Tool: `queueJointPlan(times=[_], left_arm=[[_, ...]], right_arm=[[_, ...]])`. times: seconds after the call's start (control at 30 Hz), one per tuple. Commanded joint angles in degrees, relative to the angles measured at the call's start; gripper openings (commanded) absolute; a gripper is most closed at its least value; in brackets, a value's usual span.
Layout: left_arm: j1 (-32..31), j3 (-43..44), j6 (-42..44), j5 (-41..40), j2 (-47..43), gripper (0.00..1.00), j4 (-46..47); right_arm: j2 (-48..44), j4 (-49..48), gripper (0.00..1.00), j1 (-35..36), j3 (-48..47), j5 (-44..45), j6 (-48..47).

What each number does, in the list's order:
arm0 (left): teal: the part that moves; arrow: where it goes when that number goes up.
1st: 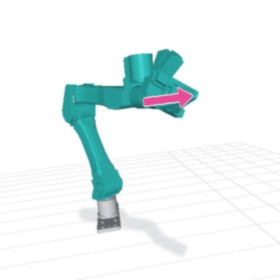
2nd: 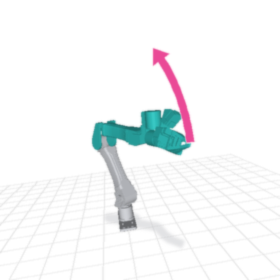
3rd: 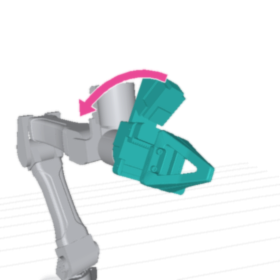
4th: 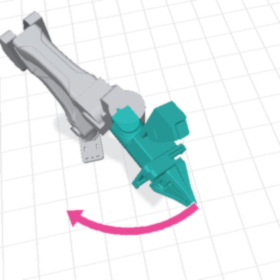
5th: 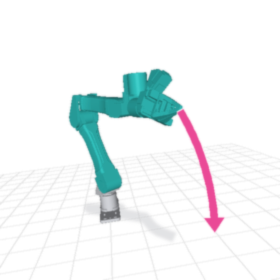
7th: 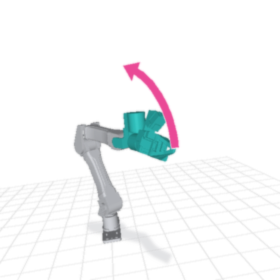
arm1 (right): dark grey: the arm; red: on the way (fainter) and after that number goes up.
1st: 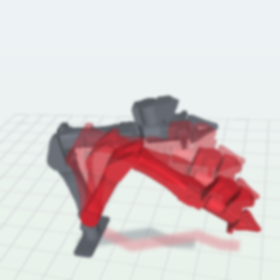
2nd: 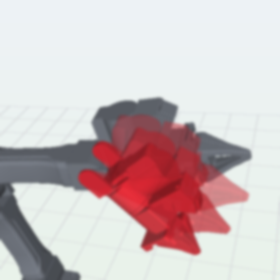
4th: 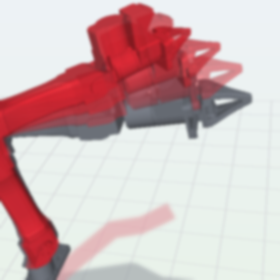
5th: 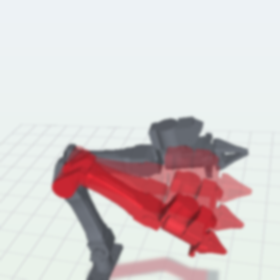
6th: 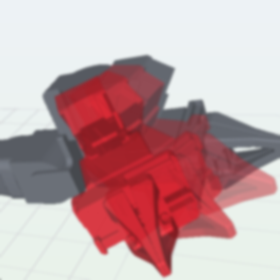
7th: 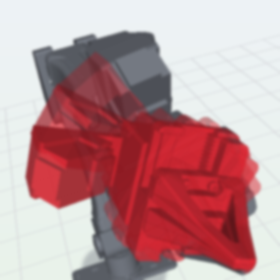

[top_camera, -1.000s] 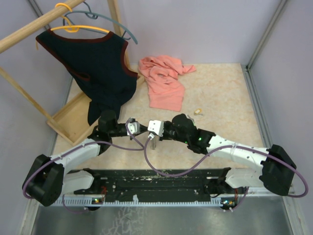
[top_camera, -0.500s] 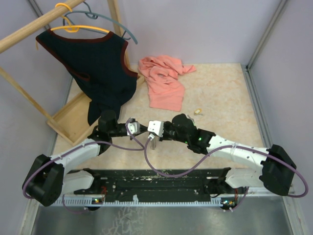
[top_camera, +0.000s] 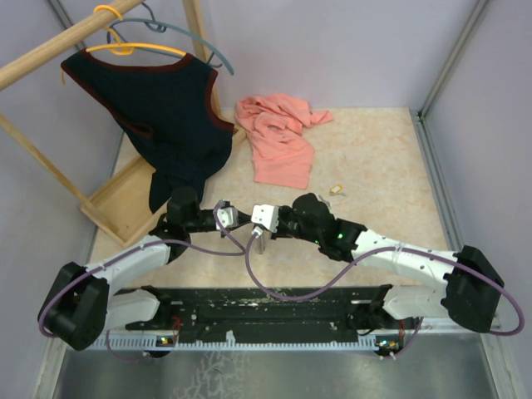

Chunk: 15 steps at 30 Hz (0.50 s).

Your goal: Put the keys on the keyring

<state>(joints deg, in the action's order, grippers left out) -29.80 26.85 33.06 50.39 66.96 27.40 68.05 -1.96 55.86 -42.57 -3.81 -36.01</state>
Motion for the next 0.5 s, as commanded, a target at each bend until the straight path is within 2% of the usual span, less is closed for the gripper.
queueJointPlan(times=[0.0,0.47], left_arm=[[0.01,0.08,0.34,0.71,-0.77,0.00,0.57],[0.01,0.10,0.43,0.56,-0.78,0.00,0.47]], right_arm=[[-1.93,-1.25,0.00,0.94,-2.17,0.17,-0.33],[-1.82,-1.29,0.00,0.92,-2.08,0.63,-0.12]])
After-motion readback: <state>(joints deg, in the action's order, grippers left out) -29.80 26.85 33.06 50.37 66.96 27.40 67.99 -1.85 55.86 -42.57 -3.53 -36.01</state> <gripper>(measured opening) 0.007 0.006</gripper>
